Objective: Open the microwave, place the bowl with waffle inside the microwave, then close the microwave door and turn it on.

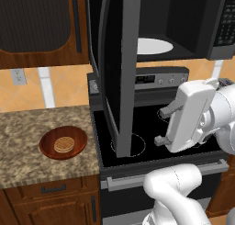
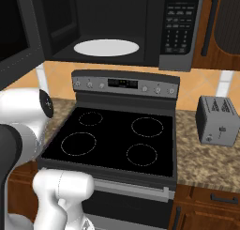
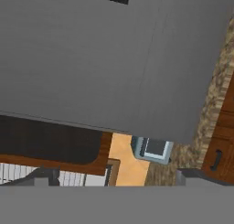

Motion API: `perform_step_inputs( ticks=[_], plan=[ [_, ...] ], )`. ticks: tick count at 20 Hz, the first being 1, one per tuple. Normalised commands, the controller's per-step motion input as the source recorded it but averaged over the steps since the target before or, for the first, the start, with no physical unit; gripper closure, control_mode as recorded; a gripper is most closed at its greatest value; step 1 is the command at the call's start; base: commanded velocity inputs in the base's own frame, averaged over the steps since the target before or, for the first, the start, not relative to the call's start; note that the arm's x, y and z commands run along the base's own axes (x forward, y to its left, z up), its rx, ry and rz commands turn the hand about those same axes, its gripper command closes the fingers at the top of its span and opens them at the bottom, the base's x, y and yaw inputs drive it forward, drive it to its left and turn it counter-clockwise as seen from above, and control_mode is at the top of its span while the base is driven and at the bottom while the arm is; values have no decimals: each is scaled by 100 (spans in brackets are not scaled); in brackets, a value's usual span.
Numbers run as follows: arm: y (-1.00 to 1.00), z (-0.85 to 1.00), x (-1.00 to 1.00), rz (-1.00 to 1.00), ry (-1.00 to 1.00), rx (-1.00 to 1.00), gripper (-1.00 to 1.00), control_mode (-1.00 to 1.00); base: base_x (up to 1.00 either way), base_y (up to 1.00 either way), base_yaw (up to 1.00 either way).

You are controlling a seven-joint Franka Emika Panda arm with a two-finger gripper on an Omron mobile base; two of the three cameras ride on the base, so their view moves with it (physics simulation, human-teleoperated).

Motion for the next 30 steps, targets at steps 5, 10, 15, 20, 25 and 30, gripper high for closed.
perform_step_inputs(
  ticks=[5, 10, 15, 20, 25, 30],
  plan=[
    [-36, -53, 69, 1, 11, 9, -100, -100, 0, 0, 0],
    [30, -99, 100, -8, 8, -20, -100, -100, 0, 0, 0],
    [40, -93, 100, -6, 8, -16, -100, -100, 0, 0, 0],
    [0, -73, 100, 0, 11, 0, -100, -100, 0, 0, 0],
    [52, -82, 100, -2, 8, -9, -100, -100, 0, 0, 0],
    [74, -59, 100, -7, 8, -14, -100, -100, 0, 0, 0]
  ],
)
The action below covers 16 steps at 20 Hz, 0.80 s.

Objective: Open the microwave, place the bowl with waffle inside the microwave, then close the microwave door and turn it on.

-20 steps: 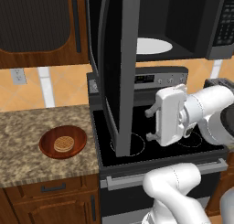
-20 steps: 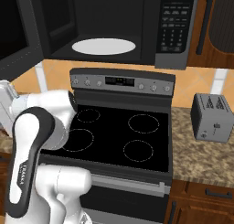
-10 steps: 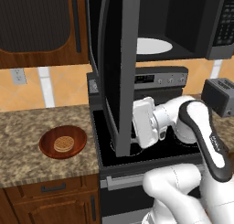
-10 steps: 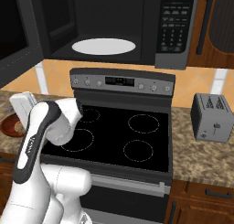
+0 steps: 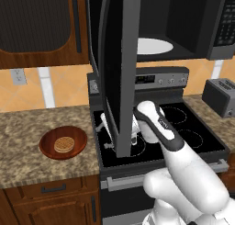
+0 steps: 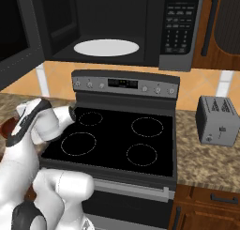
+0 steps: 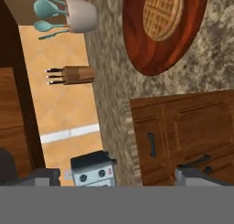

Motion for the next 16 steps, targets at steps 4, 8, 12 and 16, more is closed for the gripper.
perform_step_inputs(
  ticks=[4, 8, 12, 16],
  plan=[
    [47, -55, 100, -7, 14, -12, -100, -100, 0, 0, 0],
    [31, -71, 100, -7, 12, -15, -100, -100, 0, 0, 0],
    [11, -59, 99, -5, 4, -17, -100, -100, 0, 0, 0],
    [7, -50, 81, -3, 0, -16, -100, -100, 0, 0, 0]
  ],
)
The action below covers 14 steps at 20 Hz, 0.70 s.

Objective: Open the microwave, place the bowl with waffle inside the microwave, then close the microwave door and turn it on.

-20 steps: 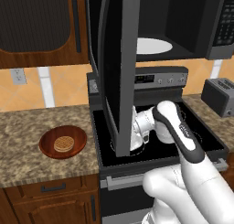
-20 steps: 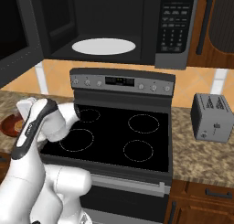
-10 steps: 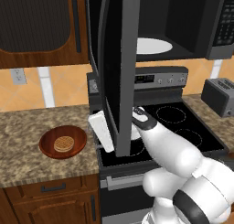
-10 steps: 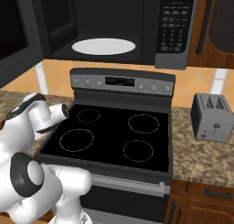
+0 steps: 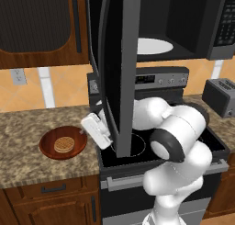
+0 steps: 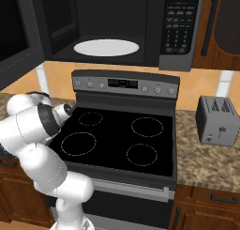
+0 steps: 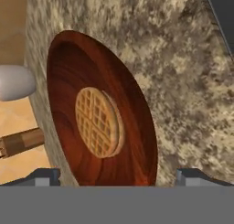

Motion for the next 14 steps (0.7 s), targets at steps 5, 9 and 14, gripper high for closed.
perform_step_inputs(
  ticks=[5, 9, 14],
  plan=[
    [25, -53, 69, -3, 1, -13, -100, -100, 0, 0, 0],
    [42, -39, 46, -1, 0, -8, -100, -100, 0, 0, 0],
    [23, -28, 23, 0, 0, -3, -100, -100, 0, 0, 0]
  ],
)
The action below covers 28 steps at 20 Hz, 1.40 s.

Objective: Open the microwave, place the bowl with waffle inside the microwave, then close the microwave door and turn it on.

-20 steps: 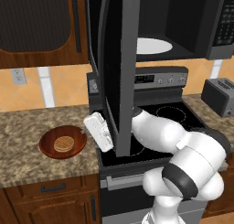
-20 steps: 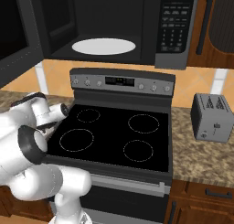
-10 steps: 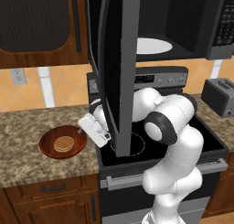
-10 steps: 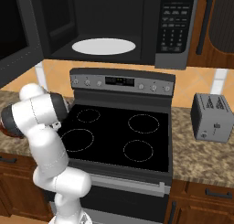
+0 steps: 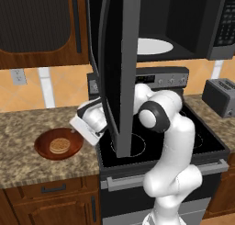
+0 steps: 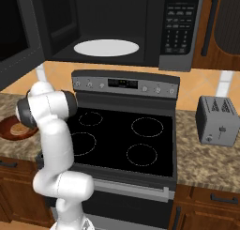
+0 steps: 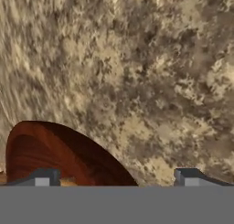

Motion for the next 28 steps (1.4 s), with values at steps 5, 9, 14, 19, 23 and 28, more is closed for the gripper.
perform_step_inputs(
  ticks=[5, 9, 14, 19, 23, 28],
  plan=[
    [-6, -2, -24, 0, 0, 0, 100, -100, 0, 0, 0],
    [-76, 53, -41, 0, -5, 2, 100, -100, 0, 0, 0],
    [-100, 100, -35, 7, -1, 0, 100, -100, 0, 0, 0],
    [-100, 100, -48, 10, -3, -6, 100, -100, 0, 0, 0],
    [-100, 100, -52, 13, -10, -21, 100, -100, 0, 0, 0],
    [-100, 100, -38, 3, -13, -7, 100, -100, 0, 0, 0]
  ],
)
